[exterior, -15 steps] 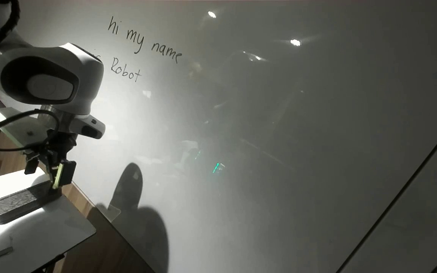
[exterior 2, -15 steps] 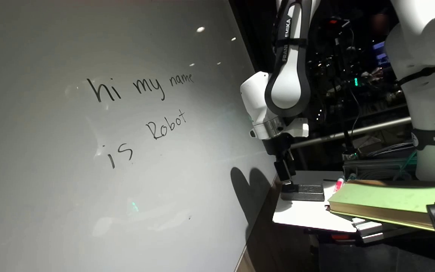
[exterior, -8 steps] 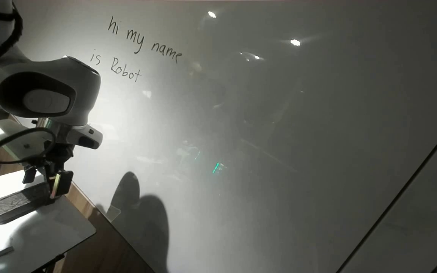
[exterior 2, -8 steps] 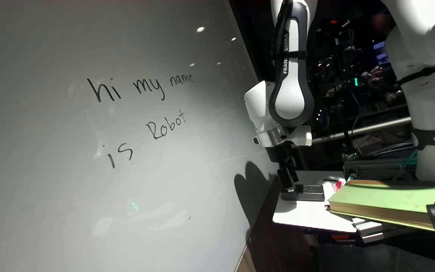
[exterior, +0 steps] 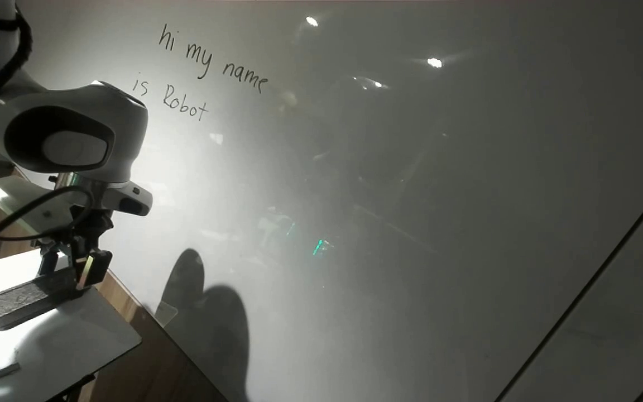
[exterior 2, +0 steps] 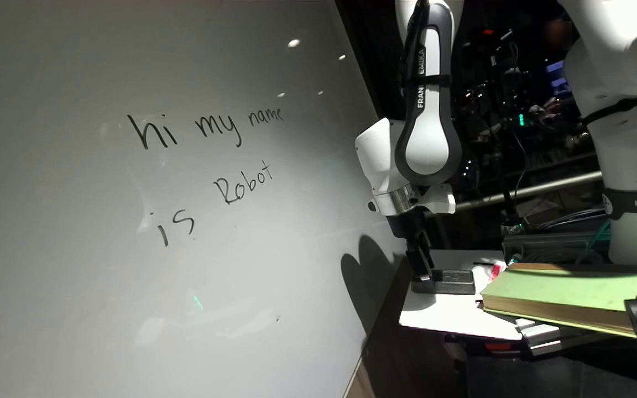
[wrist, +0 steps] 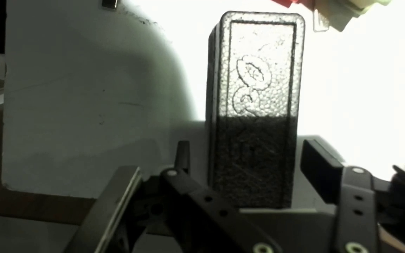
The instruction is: Erase the words on the whiteboard
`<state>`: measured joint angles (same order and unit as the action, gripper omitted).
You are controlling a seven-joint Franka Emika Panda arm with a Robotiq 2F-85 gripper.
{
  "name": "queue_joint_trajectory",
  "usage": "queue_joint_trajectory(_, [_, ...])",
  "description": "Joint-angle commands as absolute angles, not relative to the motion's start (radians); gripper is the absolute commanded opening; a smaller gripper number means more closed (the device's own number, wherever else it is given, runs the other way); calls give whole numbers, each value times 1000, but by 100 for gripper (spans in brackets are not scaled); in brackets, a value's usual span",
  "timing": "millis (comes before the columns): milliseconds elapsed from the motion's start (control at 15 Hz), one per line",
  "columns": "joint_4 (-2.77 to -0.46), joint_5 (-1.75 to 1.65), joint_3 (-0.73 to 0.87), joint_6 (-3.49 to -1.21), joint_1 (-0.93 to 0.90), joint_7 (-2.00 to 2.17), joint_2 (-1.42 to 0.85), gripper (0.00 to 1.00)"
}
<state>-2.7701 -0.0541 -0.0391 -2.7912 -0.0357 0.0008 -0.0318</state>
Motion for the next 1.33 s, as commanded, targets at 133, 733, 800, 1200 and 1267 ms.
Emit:
queue_joint_trajectory(133, [-2770, -102, -18, -2817, -25, 20, -52, 36])
queue_joint_trajectory(733, [-2744, -35, -35, -2689, -44, -3, 220, 30])
queue_joint_trajectory(800, [-2772, -36, -39, -2694, -47, 4, 288, 30])
queue_joint_trajectory(1200, [-2554, -29, -77, -2578, -70, 52, 451, 30])
queue_joint_trajectory(1267, [-2511, -27, -90, -2579, -74, 71, 448, 30])
